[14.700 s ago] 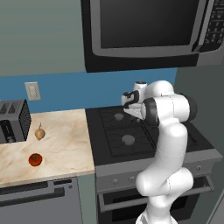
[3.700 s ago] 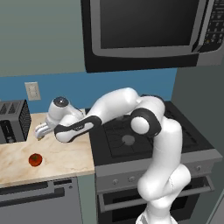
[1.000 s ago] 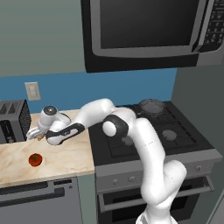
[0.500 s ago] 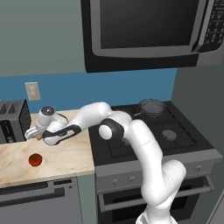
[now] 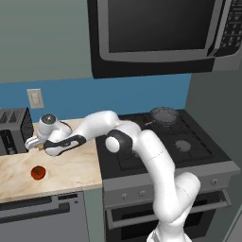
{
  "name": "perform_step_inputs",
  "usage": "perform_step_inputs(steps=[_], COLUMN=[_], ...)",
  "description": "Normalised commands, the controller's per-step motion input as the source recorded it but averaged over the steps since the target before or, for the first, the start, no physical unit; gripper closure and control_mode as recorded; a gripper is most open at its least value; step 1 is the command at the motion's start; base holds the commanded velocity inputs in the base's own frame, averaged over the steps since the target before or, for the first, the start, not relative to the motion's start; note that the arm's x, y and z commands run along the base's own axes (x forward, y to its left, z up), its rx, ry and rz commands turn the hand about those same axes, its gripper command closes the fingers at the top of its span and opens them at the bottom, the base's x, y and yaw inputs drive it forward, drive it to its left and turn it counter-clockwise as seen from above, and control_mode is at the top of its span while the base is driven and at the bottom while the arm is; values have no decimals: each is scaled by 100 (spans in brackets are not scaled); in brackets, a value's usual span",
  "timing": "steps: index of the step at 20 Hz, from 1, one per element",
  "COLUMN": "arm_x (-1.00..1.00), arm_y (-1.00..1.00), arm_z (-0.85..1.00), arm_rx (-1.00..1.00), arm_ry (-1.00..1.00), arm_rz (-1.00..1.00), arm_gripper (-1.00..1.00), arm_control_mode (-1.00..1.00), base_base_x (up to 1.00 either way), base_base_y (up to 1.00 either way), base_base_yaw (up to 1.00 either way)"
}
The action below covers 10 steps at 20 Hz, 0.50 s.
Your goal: Place the pan on the rear right burner on the stove. Then place the tomato and the onion in the pan and turn on the rear right burner.
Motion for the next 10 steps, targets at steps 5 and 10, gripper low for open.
perform_step_inputs(steps=[5, 10], arm_x=[-40, -47], arm_y=[-19, -36], arm_z=[3, 22], arm_rx=[0, 0], arm_ry=[0, -6], arm_rz=[-10, -10], arm_gripper=[100, 100], arm_control_mode=[-100, -100], base_base_x=[0, 0], base_base_y=[0, 0], base_base_yaw=[0, 0])
